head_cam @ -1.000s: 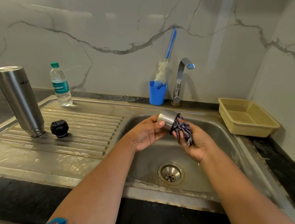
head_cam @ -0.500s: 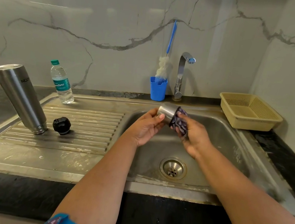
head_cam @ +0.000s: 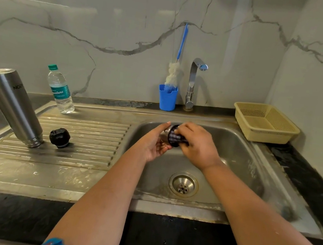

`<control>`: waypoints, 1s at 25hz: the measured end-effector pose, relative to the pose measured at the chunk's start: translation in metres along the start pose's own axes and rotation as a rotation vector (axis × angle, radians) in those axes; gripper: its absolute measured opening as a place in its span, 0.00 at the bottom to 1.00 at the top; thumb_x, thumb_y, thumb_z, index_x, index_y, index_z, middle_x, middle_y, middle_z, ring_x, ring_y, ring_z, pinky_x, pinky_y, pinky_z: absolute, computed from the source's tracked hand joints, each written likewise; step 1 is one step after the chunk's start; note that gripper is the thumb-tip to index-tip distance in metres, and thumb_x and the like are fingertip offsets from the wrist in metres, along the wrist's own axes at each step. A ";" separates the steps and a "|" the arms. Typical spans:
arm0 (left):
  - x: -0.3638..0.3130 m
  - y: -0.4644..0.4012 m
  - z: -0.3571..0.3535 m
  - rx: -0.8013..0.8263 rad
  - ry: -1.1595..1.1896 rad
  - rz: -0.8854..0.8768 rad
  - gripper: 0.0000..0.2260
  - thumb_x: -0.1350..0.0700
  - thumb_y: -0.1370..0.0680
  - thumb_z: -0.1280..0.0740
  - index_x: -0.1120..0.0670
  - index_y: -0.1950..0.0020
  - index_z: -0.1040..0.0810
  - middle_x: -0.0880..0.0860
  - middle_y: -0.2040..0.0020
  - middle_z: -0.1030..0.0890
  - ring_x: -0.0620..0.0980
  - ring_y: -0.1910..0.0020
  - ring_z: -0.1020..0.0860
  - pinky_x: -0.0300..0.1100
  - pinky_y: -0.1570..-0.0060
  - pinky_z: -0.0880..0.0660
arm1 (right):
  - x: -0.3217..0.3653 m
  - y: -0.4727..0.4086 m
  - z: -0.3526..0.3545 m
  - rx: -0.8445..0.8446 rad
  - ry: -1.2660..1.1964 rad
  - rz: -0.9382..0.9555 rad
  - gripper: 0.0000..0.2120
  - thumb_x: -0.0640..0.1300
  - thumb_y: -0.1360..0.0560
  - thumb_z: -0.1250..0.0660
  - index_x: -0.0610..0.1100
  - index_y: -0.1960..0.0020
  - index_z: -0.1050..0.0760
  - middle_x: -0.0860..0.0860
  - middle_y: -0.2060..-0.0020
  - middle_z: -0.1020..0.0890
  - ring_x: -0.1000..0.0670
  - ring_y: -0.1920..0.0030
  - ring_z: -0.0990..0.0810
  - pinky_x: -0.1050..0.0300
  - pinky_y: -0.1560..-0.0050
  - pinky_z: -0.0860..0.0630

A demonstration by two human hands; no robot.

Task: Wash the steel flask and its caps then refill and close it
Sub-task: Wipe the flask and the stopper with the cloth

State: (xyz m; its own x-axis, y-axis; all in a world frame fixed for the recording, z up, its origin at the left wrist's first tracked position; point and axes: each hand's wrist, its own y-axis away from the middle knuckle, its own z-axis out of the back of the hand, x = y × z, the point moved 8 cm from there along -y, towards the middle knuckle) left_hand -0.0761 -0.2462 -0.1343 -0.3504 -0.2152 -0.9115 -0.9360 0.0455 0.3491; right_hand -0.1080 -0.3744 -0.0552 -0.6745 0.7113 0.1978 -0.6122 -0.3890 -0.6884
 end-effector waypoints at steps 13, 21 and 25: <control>-0.013 0.003 -0.006 0.141 -0.126 -0.167 0.38 0.28 0.35 0.35 0.57 0.38 0.21 0.54 0.53 0.16 0.48 0.54 0.19 0.40 0.56 0.22 | -0.032 0.012 0.019 -0.015 -0.470 -0.508 0.15 0.38 0.36 0.21 0.44 0.53 0.23 0.54 0.56 0.20 0.57 0.55 0.23 0.71 0.61 0.28; -0.032 0.005 -0.011 0.303 -0.088 -0.497 0.17 0.58 0.28 0.26 0.54 0.40 0.23 0.55 0.45 0.19 0.50 0.48 0.20 0.44 0.47 0.21 | -0.031 0.047 -0.045 0.066 -1.526 -1.373 0.13 0.43 0.24 0.32 0.37 0.44 0.25 0.42 0.63 0.19 0.50 0.68 0.20 0.66 0.77 0.26; -0.023 0.003 -0.013 0.207 -0.089 -0.385 0.28 0.41 0.31 0.28 0.54 0.36 0.24 0.56 0.42 0.18 0.55 0.42 0.19 0.48 0.43 0.21 | -0.049 0.031 -0.010 0.030 -0.879 -0.952 0.16 0.43 0.31 0.24 0.41 0.46 0.24 0.50 0.57 0.19 0.54 0.57 0.20 0.63 0.63 0.23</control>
State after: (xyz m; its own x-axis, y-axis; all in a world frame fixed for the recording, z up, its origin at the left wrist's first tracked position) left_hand -0.0702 -0.2542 -0.1090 0.0315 -0.1707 -0.9848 -0.9827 0.1747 -0.0617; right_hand -0.0902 -0.4154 -0.0936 -0.0076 0.0978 0.9952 -0.9994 0.0327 -0.0108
